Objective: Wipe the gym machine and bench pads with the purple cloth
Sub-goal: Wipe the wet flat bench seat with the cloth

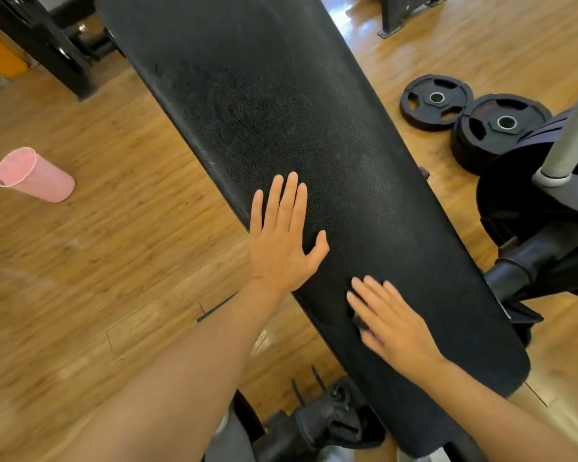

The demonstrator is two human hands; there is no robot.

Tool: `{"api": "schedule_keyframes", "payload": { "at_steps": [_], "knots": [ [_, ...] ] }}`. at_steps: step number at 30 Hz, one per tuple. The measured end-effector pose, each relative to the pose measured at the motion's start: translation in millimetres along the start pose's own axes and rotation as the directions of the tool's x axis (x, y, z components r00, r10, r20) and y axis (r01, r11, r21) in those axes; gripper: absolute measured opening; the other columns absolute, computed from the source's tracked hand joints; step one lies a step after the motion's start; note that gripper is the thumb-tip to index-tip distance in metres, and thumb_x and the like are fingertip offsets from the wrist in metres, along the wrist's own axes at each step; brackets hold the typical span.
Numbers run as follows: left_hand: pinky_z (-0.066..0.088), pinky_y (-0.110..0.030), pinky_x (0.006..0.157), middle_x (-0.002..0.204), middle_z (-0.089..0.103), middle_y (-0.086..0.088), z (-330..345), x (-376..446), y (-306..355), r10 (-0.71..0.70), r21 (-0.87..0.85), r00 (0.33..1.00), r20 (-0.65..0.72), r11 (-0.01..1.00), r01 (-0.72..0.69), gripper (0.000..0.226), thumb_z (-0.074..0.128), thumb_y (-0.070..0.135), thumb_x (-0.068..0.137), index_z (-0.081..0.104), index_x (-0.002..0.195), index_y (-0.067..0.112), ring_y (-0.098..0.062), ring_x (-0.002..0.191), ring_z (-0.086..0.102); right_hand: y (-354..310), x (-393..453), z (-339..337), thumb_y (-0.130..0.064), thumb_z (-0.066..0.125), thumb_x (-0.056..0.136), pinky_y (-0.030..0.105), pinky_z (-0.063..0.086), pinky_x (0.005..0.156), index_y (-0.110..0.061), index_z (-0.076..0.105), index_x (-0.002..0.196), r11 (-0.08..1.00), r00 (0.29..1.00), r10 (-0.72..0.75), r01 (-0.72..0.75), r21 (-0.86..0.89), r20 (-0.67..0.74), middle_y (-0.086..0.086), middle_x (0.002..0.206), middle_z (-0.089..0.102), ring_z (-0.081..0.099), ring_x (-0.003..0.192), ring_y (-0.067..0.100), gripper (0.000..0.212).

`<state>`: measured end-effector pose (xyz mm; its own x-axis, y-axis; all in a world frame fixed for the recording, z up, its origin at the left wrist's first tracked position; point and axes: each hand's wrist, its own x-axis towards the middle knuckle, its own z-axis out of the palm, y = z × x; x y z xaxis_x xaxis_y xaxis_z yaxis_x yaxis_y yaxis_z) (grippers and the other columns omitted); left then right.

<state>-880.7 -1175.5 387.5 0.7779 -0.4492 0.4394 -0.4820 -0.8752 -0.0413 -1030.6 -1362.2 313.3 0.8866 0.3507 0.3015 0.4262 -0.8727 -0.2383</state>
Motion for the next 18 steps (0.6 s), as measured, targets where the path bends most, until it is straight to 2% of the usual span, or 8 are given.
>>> {"api": "schedule_keyframes", "payload": {
  "at_steps": [2, 4, 7, 9, 11, 13, 16, 18],
  "knots": [
    [0.02, -0.054, 0.121, 0.159, 0.034, -0.016, -0.3, 0.2, -0.1, 0.0, 0.008, 1.0, -0.002, 1.0, 0.0, 0.072, 0.053, 0.044, 0.092, 0.042, 0.149, 0.001, -0.033, 0.149, 0.027, 14.6, 41.2, -7.4, -0.019, 0.049, 0.091, 0.039, 0.015, 0.122, -0.007, 0.039, 0.145, 0.975, 0.969, 0.216, -0.208, 0.078, -0.12, 0.011, 0.155, 0.033, 0.027, 0.145, 0.03, 0.056],
    [0.02, -0.054, 0.121, 0.158, 0.034, -0.016, -0.9, 0.7, 0.1, 0.0, 0.012, 1.0, -0.007, 1.0, 0.0, 0.071, 0.053, 0.043, 0.092, 0.043, 0.148, 0.001, -0.033, 0.149, 0.027, 26.5, 74.9, -16.2, -0.017, 0.048, 0.095, 0.038, 0.013, 0.123, -0.004, 0.042, 0.145, 0.899, 0.88, 0.431, -0.401, 0.176, -0.198, 0.013, 0.156, 0.033, 0.023, 0.148, 0.029, 0.052],
    [0.021, -0.055, 0.121, 0.159, 0.034, -0.016, -0.9, -0.1, 0.6, 0.0, 0.026, 1.0, 0.002, 1.0, 0.0, 0.071, 0.052, 0.044, 0.093, 0.042, 0.149, 0.001, -0.034, 0.149, 0.026, 15.4, 75.2, -18.2, -0.016, 0.051, 0.097, 0.038, 0.013, 0.123, -0.002, 0.041, 0.146, 0.824, 0.797, 0.557, -0.494, 0.277, -0.234, 0.013, 0.156, 0.034, 0.022, 0.148, 0.029, 0.052],
    [0.022, -0.056, 0.12, 0.159, 0.034, -0.016, -0.3, -0.5, 0.7, 0.001, 0.031, 1.0, 0.007, 1.0, -0.001, 0.071, 0.052, 0.044, 0.093, 0.041, 0.149, 0.001, -0.034, 0.149, 0.026, -12.3, 40.2, -11.4, -0.015, 0.068, 0.087, 0.045, 0.022, 0.119, -0.002, 0.042, 0.143, 0.899, 0.89, 0.433, -0.414, 0.143, -0.143, 0.014, 0.15, 0.04, 0.027, 0.144, 0.034, 0.063],
    [0.022, -0.056, 0.12, 0.158, 0.034, -0.017, 0.0, -0.7, 0.6, 0.004, 0.034, 1.0, -0.006, 0.999, -0.004, 0.071, 0.052, 0.043, 0.093, 0.042, 0.149, 0.0, -0.035, 0.149, 0.027, -40.0, -12.7, 0.1, -0.025, 0.082, 0.072, 0.047, 0.028, 0.112, -0.008, 0.042, 0.139, 0.994, 0.991, 0.085, -0.077, -0.075, 0.102, 0.01, 0.145, 0.041, 0.034, 0.135, 0.036, 0.08],
    [0.021, -0.055, 0.121, 0.158, 0.034, -0.017, 0.3, -0.7, -0.1, 0.007, 0.034, 1.0, -0.009, 0.999, -0.007, 0.07, 0.051, 0.043, 0.094, 0.042, 0.149, 0.0, -0.035, 0.149, 0.027, -47.2, -60.8, 9.9, -0.039, 0.081, 0.074, 0.046, 0.019, 0.117, -0.015, 0.036, 0.146, 0.974, 0.943, -0.176, 0.21, -0.091, 0.284, 0.002, 0.152, 0.034, 0.033, 0.138, 0.029, 0.088],
    [0.019, -0.054, 0.122, 0.158, 0.034, -0.017, 0.4, -0.2, -0.1, 0.008, 0.033, 1.0, -0.014, 0.999, -0.007, 0.07, 0.051, 0.043, 0.094, 0.041, 0.149, 0.0, -0.036, 0.149, 0.026, -36.3, -73.0, 11.5, -0.042, 0.079, 0.077, 0.041, 0.013, 0.121, -0.015, 0.029, 0.15, 0.95, 0.918, -0.276, 0.305, -0.062, 0.284, 0.002, 0.159, 0.025, 0.029, 0.143, 0.022, 0.092],
    [0.019, -0.054, 0.122, 0.158, 0.034, -0.018, 0.7, -0.8, 0.2, 0.018, 0.02, 1.0, -0.018, 1.0, -0.018, 0.07, 0.051, 0.043, 0.095, 0.041, 0.149, -0.001, -0.036, 0.149, 0.026, -24.5, -53.7, 4.9, -0.033, 0.079, 0.077, 0.04, 0.02, 0.118, -0.014, 0.034, 0.147, 0.973, 0.958, -0.209, 0.223, -0.053, 0.198, 0.005, 0.156, 0.029, 0.032, 0.141, 0.023, 0.086]
  ]
}}
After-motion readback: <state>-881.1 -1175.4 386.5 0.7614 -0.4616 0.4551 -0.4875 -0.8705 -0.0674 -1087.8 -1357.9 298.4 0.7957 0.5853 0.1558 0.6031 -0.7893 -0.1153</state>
